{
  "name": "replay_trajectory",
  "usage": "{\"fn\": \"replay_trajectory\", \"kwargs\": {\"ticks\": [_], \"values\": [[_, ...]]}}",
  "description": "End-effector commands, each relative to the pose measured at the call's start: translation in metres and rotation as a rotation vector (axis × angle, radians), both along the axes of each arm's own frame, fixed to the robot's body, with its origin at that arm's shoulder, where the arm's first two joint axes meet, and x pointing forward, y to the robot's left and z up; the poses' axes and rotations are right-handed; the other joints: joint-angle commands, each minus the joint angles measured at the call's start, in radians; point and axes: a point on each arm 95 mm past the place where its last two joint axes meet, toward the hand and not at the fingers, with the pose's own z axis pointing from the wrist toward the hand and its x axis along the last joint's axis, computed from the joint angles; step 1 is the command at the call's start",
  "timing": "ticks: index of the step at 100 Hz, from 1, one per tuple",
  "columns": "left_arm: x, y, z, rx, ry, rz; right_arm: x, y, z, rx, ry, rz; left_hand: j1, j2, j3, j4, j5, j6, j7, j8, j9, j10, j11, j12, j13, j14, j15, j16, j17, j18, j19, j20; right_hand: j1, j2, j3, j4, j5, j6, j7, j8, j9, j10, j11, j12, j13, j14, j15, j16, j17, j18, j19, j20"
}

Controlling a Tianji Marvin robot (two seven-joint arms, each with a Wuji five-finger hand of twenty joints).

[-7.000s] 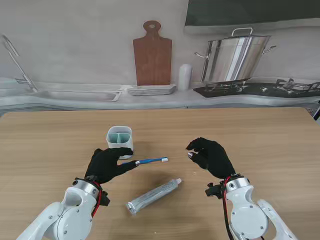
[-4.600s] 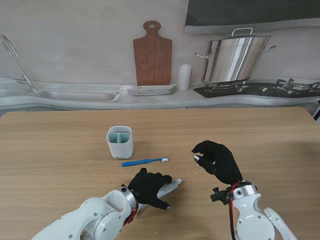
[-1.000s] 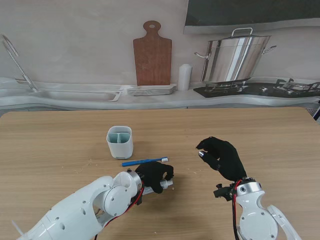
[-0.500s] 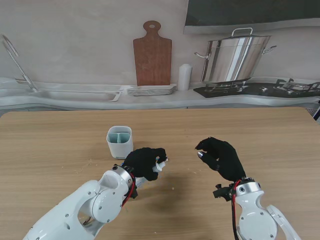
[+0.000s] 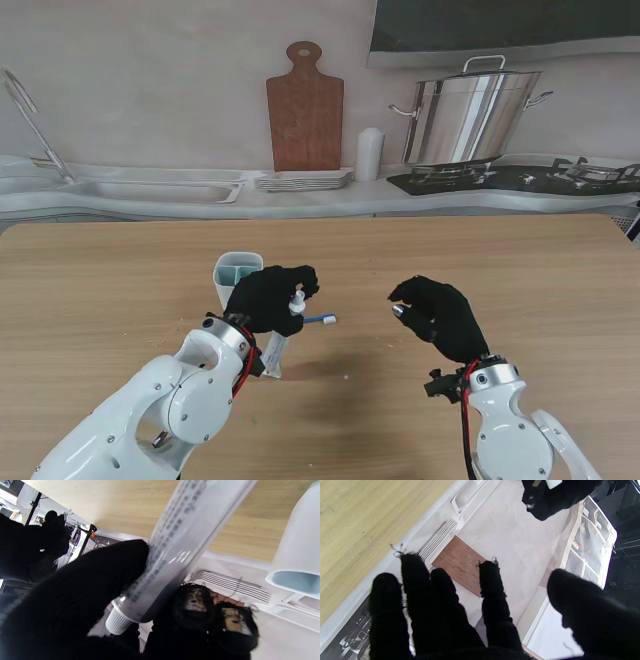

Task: Organize toothpaste and toothbrush

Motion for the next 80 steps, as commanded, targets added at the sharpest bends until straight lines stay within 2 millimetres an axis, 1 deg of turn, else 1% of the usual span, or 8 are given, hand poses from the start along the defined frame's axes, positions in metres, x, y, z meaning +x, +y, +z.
{"fn": "replay_trajectory", "kwargs": {"ticks": [1,30,35,40,43,46,52,80], "values": [[-0.003,-0.004,0.018,-0.024,-0.034,-0.006,-0.002,0.003,-0.003,-0.004,0.013,0.012,0.163,0.152,0.264,0.054,0.113,0.012,0.088,-0.006,0.042,-0.062,0.090,0.001,0.052,-0.084,-0.022,0.007,0.027,-0.007,0.032,-0.009,0.005,-0.016,0.014,-0.033,0.031,-0.021,0.000,0.001,0.015,-0.024,-0.006,-0.001,0.019,0.004,-0.002,0.017,0.000,0.021,0.009,0.014],[-0.003,0.005,0.048,-0.061,-0.101,0.037,-0.003,0.003,-0.003,-0.004,0.015,0.015,0.171,0.153,0.263,0.043,0.117,0.015,0.087,-0.003,0.036,-0.059,0.094,-0.009,0.078,-0.090,-0.039,0.003,0.077,-0.006,0.025,-0.026,0.003,-0.018,0.014,-0.033,0.031,-0.022,-0.001,0.001,0.016,-0.025,-0.006,-0.001,0.019,0.006,-0.003,0.017,0.000,0.022,0.009,0.013],[-0.002,0.007,0.053,-0.079,-0.107,0.044,-0.003,0.003,-0.003,-0.003,0.016,0.016,0.179,0.150,0.264,0.040,0.121,0.025,0.091,-0.001,0.036,-0.052,0.099,-0.008,0.078,-0.083,-0.037,0.008,0.078,-0.004,0.029,-0.026,0.004,-0.018,0.014,-0.033,0.031,-0.022,-0.001,0.001,0.016,-0.025,-0.006,-0.001,0.019,0.005,-0.003,0.017,0.000,0.022,0.009,0.013],[-0.001,0.010,0.061,-0.077,-0.130,0.053,-0.003,0.003,-0.004,-0.004,0.017,0.017,0.168,0.162,0.258,0.027,0.105,0.006,0.086,0.001,0.025,-0.066,0.098,-0.010,0.075,-0.093,-0.044,0.010,0.075,-0.007,0.027,-0.029,0.003,-0.018,0.014,-0.033,0.032,-0.021,-0.001,0.001,0.016,-0.025,-0.006,-0.001,0.019,0.003,-0.003,0.017,0.000,0.022,0.009,0.013],[0.000,0.011,0.064,-0.080,-0.134,0.056,-0.003,0.003,-0.004,-0.005,0.017,0.017,0.171,0.160,0.260,0.028,0.107,0.009,0.091,0.003,0.025,-0.064,0.099,-0.009,0.074,-0.093,-0.046,0.011,0.072,-0.007,0.024,-0.029,0.003,-0.018,0.014,-0.033,0.031,-0.021,-0.001,0.001,0.016,-0.025,-0.006,-0.001,0.019,0.003,-0.003,0.017,0.000,0.022,0.009,0.013],[0.001,0.012,0.067,-0.086,-0.138,0.059,-0.002,0.004,-0.004,-0.005,0.017,0.018,0.179,0.161,0.256,0.024,0.109,0.017,0.091,0.003,0.023,-0.057,0.099,-0.009,0.072,-0.086,-0.046,0.014,0.068,-0.004,0.022,-0.029,0.002,-0.020,0.014,-0.033,0.031,-0.021,-0.002,0.001,0.016,-0.025,-0.006,-0.001,0.018,0.005,-0.004,0.017,0.000,0.022,0.009,0.013],[0.003,0.016,0.075,-0.076,-0.157,0.065,-0.002,0.004,-0.004,-0.005,0.018,0.018,0.173,0.164,0.253,0.019,0.104,0.007,0.092,0.005,0.020,-0.069,0.099,-0.011,0.070,-0.094,-0.052,0.014,0.066,-0.006,0.018,-0.029,0.004,-0.017,0.015,-0.033,0.016,-0.021,-0.007,0.000,0.011,-0.024,-0.008,-0.001,0.015,0.004,-0.005,0.016,-0.001,0.021,0.008,0.013],[0.026,0.035,0.108,-0.052,-0.217,0.064,-0.001,0.007,-0.003,-0.008,0.016,0.023,0.181,0.181,0.238,-0.015,0.086,-0.005,0.105,0.010,-0.004,-0.078,0.103,-0.017,0.064,-0.098,-0.065,0.017,0.063,-0.013,0.007,-0.028,-0.001,-0.022,0.013,-0.033,-0.007,-0.025,-0.004,0.001,-0.002,-0.025,-0.011,-0.001,-0.002,0.002,-0.016,0.012,-0.009,0.017,0.004,0.011]]}}
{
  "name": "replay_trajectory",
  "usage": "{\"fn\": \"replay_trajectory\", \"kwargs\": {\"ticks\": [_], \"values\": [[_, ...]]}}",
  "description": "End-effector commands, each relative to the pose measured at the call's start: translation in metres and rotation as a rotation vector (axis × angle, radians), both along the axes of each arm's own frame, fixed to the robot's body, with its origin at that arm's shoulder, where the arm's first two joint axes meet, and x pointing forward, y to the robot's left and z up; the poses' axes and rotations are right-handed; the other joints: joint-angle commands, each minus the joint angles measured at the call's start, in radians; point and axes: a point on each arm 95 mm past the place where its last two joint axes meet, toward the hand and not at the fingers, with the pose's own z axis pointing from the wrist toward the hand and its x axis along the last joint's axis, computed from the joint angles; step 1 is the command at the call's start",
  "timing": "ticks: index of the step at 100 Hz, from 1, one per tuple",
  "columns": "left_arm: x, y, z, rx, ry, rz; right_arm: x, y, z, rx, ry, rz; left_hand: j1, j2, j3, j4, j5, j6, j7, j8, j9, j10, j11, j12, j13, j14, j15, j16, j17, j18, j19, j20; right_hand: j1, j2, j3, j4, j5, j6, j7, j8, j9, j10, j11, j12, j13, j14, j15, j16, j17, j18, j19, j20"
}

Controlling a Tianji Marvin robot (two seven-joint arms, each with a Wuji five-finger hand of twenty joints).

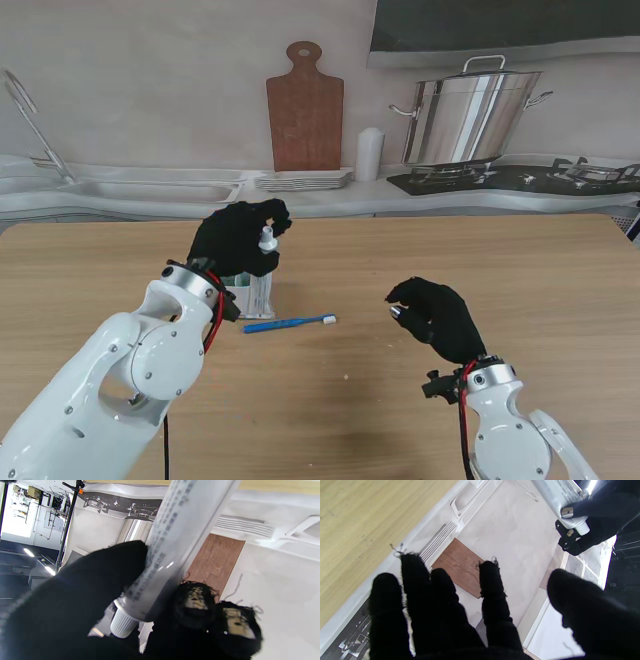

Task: Organize toothpaste and toothbrush

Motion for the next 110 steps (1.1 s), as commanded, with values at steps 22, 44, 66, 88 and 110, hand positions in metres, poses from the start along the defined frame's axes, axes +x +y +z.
{"fn": "replay_trajectory", "kwargs": {"ticks": [22,44,66,88,110], "values": [[0.035,0.021,0.039,0.011,-0.077,-0.019,0.005,0.006,-0.003,-0.011,-0.023,0.044,0.195,0.175,0.221,-0.017,0.058,-0.001,0.098,-0.004,-0.030,-0.095,0.111,-0.021,0.023,-0.101,-0.064,0.011,-0.004,0.001,-0.033,-0.007,-0.039,-0.045,-0.042,-0.050,-0.093,-0.062,-0.059,-0.017,-0.043,-0.042,-0.090,-0.032,-0.104,-0.001,-0.109,-0.035,-0.075,0.005,-0.052,-0.015],[0.063,0.032,0.045,0.023,-0.079,-0.005,0.007,0.008,-0.003,-0.001,-0.039,0.162,0.202,0.200,0.197,-0.047,0.037,-0.012,0.096,0.004,-0.060,-0.107,0.120,-0.036,0.003,-0.104,-0.085,0.016,-0.025,0.001,-0.063,0.011,-0.086,-0.038,-0.119,-0.071,-0.268,-0.182,-0.106,-0.025,-0.206,-0.098,-0.208,-0.069,-0.348,-0.026,-0.265,-0.140,-0.245,-0.059,-0.201,-0.104],[0.080,0.039,0.043,0.015,-0.050,-0.001,0.009,0.008,-0.005,-0.006,-0.047,0.233,0.219,0.221,0.163,-0.083,0.030,-0.015,0.092,0.013,-0.080,-0.116,0.113,-0.053,-0.020,-0.098,-0.117,0.015,-0.058,0.015,-0.114,0.019,-0.097,-0.037,-0.136,-0.079,-0.333,-0.231,-0.084,-0.015,-0.315,-0.142,-0.177,-0.054,-0.475,-0.062,-0.269,-0.184,-0.336,-0.115,-0.267,-0.159],[0.090,0.044,0.037,0.021,-0.034,-0.027,0.008,0.010,-0.005,-0.005,-0.040,0.223,0.232,0.218,0.159,-0.108,0.038,-0.008,0.096,0.022,-0.082,-0.122,0.120,-0.063,-0.025,-0.091,-0.136,0.028,-0.067,0.021,-0.150,0.055,-0.096,-0.045,-0.125,-0.079,-0.307,-0.213,-0.079,-0.015,-0.313,-0.122,-0.167,-0.053,-0.470,-0.052,-0.254,-0.184,-0.336,-0.105,-0.262,-0.163],[0.095,0.047,0.031,0.030,-0.024,-0.025,0.008,0.011,-0.005,-0.004,-0.033,0.220,0.233,0.239,0.144,-0.124,0.018,-0.017,0.087,0.025,-0.103,-0.126,0.120,-0.068,-0.039,-0.088,-0.143,0.030,-0.084,0.031,-0.164,0.069,-0.099,-0.043,-0.122,-0.080,-0.289,-0.204,-0.082,-0.017,-0.314,-0.115,-0.167,-0.054,-0.469,-0.048,-0.251,-0.185,-0.334,-0.099,-0.259,-0.166]]}}
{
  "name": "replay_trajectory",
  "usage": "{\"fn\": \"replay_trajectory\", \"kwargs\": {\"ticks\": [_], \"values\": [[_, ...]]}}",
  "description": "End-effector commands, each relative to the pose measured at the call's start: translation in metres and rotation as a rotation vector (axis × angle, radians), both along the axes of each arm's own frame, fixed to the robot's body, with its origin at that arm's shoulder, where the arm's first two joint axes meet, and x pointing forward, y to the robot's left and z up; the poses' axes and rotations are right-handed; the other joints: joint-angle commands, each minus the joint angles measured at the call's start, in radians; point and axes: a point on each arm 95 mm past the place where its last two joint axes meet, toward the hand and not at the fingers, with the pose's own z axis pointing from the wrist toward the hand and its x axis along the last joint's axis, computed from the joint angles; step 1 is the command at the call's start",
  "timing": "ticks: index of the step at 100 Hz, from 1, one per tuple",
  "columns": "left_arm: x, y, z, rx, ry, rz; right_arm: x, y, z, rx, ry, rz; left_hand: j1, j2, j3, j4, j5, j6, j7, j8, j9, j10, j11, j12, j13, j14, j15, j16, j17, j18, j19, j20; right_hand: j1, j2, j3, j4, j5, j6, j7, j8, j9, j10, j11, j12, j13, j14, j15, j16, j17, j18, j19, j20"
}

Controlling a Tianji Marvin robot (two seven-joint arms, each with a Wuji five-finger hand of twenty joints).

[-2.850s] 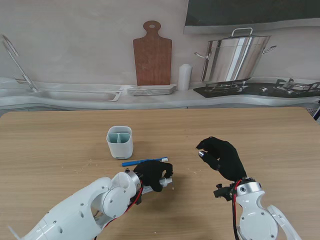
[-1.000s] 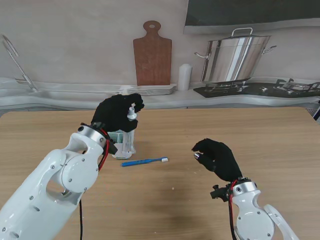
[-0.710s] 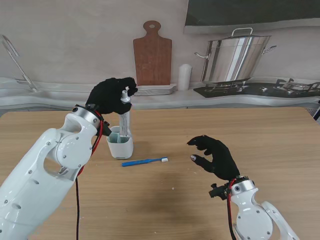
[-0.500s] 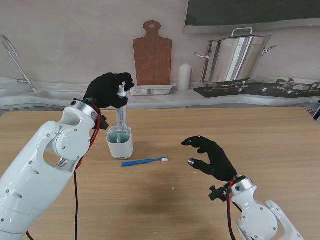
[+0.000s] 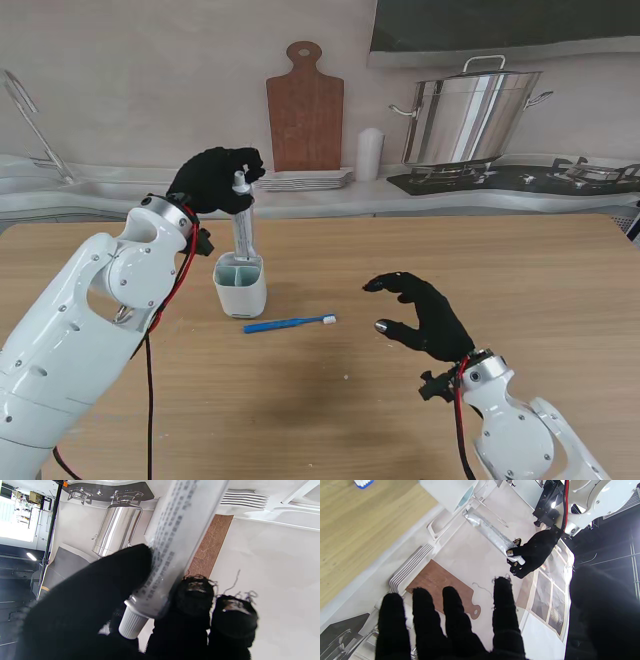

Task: Organize toothpaste and toothbrush

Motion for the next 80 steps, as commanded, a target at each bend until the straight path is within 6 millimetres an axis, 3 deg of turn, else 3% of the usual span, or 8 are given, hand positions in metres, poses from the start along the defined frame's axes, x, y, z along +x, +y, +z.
{"fn": "replay_trajectory", "kwargs": {"ticks": [1,7,13,18,25,30,39,80], "values": [[0.000,-0.001,0.006,0.002,-0.009,-0.006,-0.003,0.004,-0.002,-0.002,0.014,0.011,0.177,0.161,0.159,0.047,0.021,0.011,0.073,0.001,-0.004,-0.132,0.119,-0.001,-0.006,-0.103,-0.012,0.020,-0.006,0.013,0.000,0.014,-0.042,-0.001,-0.003,-0.042,0.015,0.003,0.001,-0.002,-0.009,-0.015,0.010,0.003,-0.003,-0.019,0.001,-0.022,-0.002,-0.005,-0.001,-0.013],[0.001,-0.001,0.004,-0.003,0.000,-0.003,-0.003,0.004,-0.002,-0.002,0.016,0.012,0.179,0.160,0.158,0.049,0.023,0.013,0.073,0.002,-0.008,-0.071,0.116,0.000,-0.007,-0.101,-0.011,0.021,-0.009,0.016,0.001,0.018,-0.041,-0.001,-0.002,-0.042,0.021,0.005,0.000,-0.002,-0.008,-0.015,0.011,0.003,-0.004,-0.020,0.001,-0.022,-0.002,-0.005,0.000,-0.013],[0.001,0.000,0.002,0.003,0.008,-0.002,-0.003,0.004,-0.002,-0.002,0.017,0.013,0.179,0.162,0.154,0.050,0.022,0.010,0.072,0.003,-0.003,-0.133,0.118,-0.001,-0.007,-0.101,-0.012,0.021,-0.010,0.017,0.001,0.020,-0.041,-0.002,-0.002,-0.042,0.023,0.005,-0.001,-0.003,-0.008,-0.015,0.011,0.003,-0.002,-0.019,0.003,-0.022,-0.003,-0.005,0.000,-0.014],[0.002,0.000,0.001,0.000,0.014,-0.002,-0.003,0.004,-0.002,-0.002,0.018,0.013,0.180,0.162,0.154,0.052,0.023,0.012,0.072,0.002,-0.009,-0.071,0.113,0.001,-0.008,-0.099,-0.011,0.022,-0.013,0.018,0.000,0.022,-0.042,-0.001,-0.002,-0.042,0.026,0.006,-0.002,-0.003,-0.009,-0.013,0.011,0.003,-0.002,-0.019,0.003,-0.022,-0.001,-0.006,0.002,-0.014],[0.003,0.001,-0.001,0.000,0.022,0.000,-0.003,0.004,-0.002,-0.002,0.020,0.012,0.178,0.162,0.153,0.053,0.023,0.011,0.072,0.003,-0.003,-0.133,0.116,0.000,-0.008,-0.100,-0.011,0.022,-0.014,0.018,0.000,0.024,-0.041,-0.003,-0.001,-0.042,0.031,0.008,-0.002,-0.003,-0.008,-0.012,0.011,0.002,-0.001,-0.018,0.004,-0.023,0.000,-0.004,0.002,-0.015],[0.004,0.001,-0.003,-0.004,0.029,0.000,-0.003,0.004,-0.002,-0.001,0.022,0.011,0.178,0.163,0.152,0.055,0.022,0.012,0.072,0.002,-0.006,-0.097,0.114,0.000,-0.009,-0.100,-0.011,0.022,-0.015,0.018,0.000,0.026,-0.041,-0.001,-0.001,-0.042,0.031,0.008,-0.003,-0.003,-0.007,-0.010,0.012,0.002,0.000,-0.016,0.005,-0.022,0.002,-0.004,0.004,-0.015],[0.006,0.001,-0.007,-0.008,0.040,0.004,-0.003,0.005,-0.002,-0.001,0.020,0.008,0.177,0.161,0.153,0.055,0.022,0.011,0.072,0.002,-0.001,-0.133,0.117,0.000,-0.007,-0.099,-0.009,0.021,-0.014,0.018,0.002,0.027,-0.042,0.002,-0.002,-0.042,0.021,0.011,-0.006,-0.004,-0.008,-0.008,0.014,0.003,0.006,-0.013,0.008,-0.022,0.006,0.001,0.007,-0.014],[0.013,0.004,-0.036,-0.037,0.115,0.023,-0.003,0.005,-0.003,-0.010,0.015,0.010,0.172,0.135,0.183,0.055,0.042,0.024,0.081,-0.001,0.019,-0.124,0.123,0.001,0.003,-0.093,0.007,0.018,-0.001,0.012,0.022,0.027,-0.042,0.004,-0.002,-0.040,0.019,0.018,0.003,0.000,-0.013,0.000,0.021,0.005,0.010,-0.008,0.009,-0.022,0.007,0.006,0.011,-0.015]]}}
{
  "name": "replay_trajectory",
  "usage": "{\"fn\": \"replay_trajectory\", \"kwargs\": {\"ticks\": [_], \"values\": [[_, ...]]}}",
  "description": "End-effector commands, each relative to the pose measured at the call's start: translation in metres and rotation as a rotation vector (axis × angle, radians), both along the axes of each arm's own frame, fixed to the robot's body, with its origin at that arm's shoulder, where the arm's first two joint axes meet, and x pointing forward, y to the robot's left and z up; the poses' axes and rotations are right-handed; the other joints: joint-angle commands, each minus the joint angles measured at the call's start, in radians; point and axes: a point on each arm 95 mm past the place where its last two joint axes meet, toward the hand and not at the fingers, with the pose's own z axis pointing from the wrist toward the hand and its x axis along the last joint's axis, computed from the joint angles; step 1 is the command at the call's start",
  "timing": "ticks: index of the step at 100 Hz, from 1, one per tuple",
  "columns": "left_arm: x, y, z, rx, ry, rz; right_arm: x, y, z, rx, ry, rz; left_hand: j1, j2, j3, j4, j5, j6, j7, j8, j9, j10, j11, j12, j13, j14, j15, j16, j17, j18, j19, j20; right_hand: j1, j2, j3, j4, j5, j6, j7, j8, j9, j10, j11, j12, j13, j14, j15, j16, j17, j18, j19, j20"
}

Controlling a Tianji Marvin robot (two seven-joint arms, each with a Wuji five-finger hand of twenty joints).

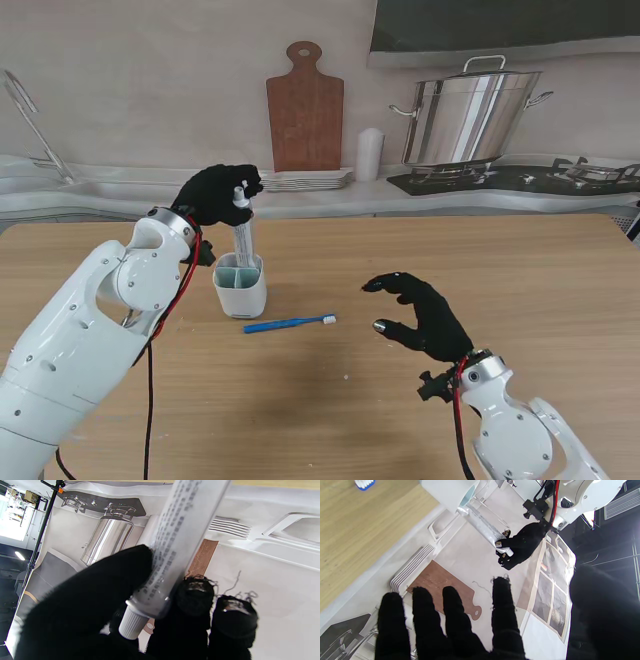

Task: Organize toothpaste and toothbrush

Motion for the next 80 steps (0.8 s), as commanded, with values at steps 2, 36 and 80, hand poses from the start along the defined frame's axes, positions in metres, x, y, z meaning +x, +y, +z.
{"fn": "replay_trajectory", "kwargs": {"ticks": [2,36,80], "values": [[-0.001,-0.002,-0.005,-0.013,0.021,-0.001,-0.003,0.003,-0.003,-0.005,0.009,0.011,0.168,0.135,0.177,0.051,0.033,0.019,0.063,-0.009,0.021,-0.130,0.116,0.000,0.009,-0.098,0.005,0.016,0.005,0.009,0.018,0.010,-0.043,0.004,-0.002,-0.040,0.018,-0.003,0.003,0.001,-0.013,0.000,0.014,0.005,0.000,-0.008,0.006,-0.022,-0.002,0.000,0.009,-0.006],[0.005,0.010,-0.039,-0.055,0.109,0.046,-0.003,0.004,-0.004,-0.010,0.011,0.012,0.167,0.140,0.173,0.052,0.029,0.016,0.062,-0.010,0.018,-0.130,0.115,0.000,0.006,-0.097,0.004,0.015,-0.001,0.013,0.019,0.012,-0.042,0.002,0.001,-0.041,0.024,0.001,0.003,0.001,-0.011,0.004,0.015,0.005,-0.002,-0.007,0.007,-0.021,-0.004,-0.002,0.011,-0.006],[0.012,0.023,-0.067,-0.103,0.205,0.087,-0.004,0.005,-0.004,-0.019,0.023,0.009,0.175,0.182,0.104,0.066,0.000,0.004,0.044,-0.036,-0.005,-0.123,0.069,0.008,-0.020,-0.066,-0.022,0.012,-0.054,0.073,-0.018,0.050,-0.037,0.001,0.005,-0.040,0.031,0.006,0.004,0.001,-0.012,0.005,0.016,0.005,0.000,-0.003,0.011,-0.020,-0.002,-0.002,0.016,-0.005]]}}
